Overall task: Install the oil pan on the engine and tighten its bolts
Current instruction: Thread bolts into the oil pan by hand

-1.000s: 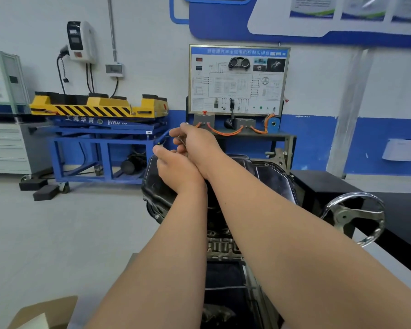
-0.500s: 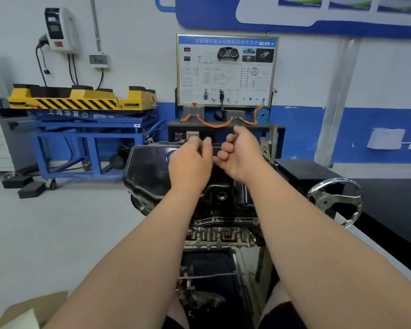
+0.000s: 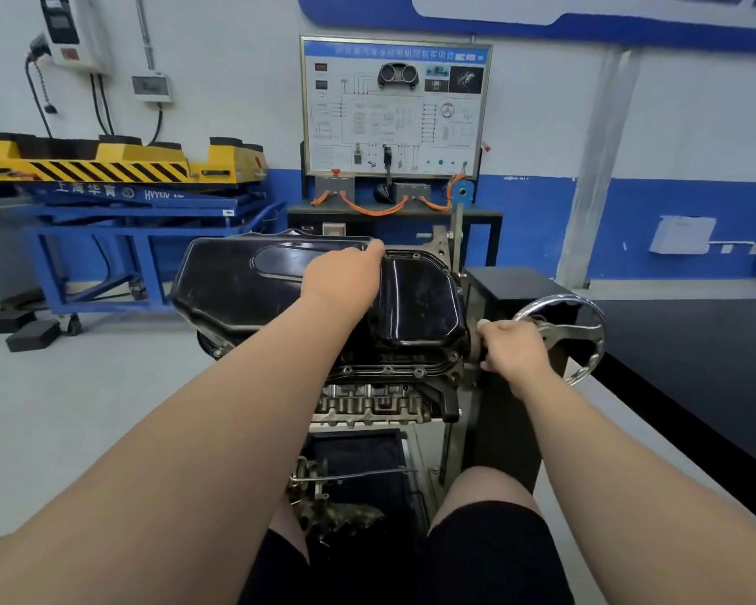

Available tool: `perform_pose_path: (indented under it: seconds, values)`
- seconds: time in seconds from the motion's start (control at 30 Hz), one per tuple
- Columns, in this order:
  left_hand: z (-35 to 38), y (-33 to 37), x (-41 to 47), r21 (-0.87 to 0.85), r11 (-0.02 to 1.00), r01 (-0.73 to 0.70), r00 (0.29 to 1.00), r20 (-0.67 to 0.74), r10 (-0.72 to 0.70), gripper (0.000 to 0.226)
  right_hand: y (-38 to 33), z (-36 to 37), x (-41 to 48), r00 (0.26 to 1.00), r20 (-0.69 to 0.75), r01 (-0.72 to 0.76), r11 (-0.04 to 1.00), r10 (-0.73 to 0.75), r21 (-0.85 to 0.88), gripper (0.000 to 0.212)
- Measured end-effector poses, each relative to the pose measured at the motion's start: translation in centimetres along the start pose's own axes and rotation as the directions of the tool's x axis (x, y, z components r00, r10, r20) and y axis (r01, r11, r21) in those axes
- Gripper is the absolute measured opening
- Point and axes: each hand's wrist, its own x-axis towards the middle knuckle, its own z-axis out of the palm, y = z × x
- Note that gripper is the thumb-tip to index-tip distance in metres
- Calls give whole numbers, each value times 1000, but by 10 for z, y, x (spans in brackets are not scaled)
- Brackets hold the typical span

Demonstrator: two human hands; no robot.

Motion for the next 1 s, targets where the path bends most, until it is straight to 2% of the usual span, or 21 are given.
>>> perform_pose_path:
  seconds: [0.13, 0.27, 0.33, 0.47, 0.67, 0.73, 0.8, 1.0]
  values:
    - [-1, 4, 3, -65, 993, 99, 994, 56, -96, 31, 21, 4, 3, 1000, 14, 17, 1000, -17, -16, 24]
    - [6, -7, -9, -167, 982, 88, 983, -145, -113, 16, 34, 7, 7, 996, 87, -11, 998, 16, -63, 21]
    - [9, -10, -14, -208, 976, 58, 967, -233, -107, 15, 36, 10, 8, 992, 125, 9, 989, 9, -144, 28]
    - [13, -11, -15, -223, 974, 47, 956, -273, -109, 17, 32, 20, 6, 996, 61, 73, 955, -58, -288, 38]
    - [12, -10, -16, -212, 977, 20, 954, -288, -82, 19, 38, 32, 9, 995, 38, 100, 985, -96, -144, 23]
    - [12, -9, -16, -193, 981, 16, 952, -296, -74, 20, 45, 29, 14, 998, 10, 66, 996, -65, -61, 24]
    - [13, -8, -15, -181, 983, 18, 953, -296, -72, 19, 52, 25, 21, 1000, -25, 19, 1000, -19, 7, 16]
    - [15, -9, -10, -160, 986, 46, 953, -288, -91, 10, 57, 21, 26, 995, -88, 41, 998, -44, -39, 14]
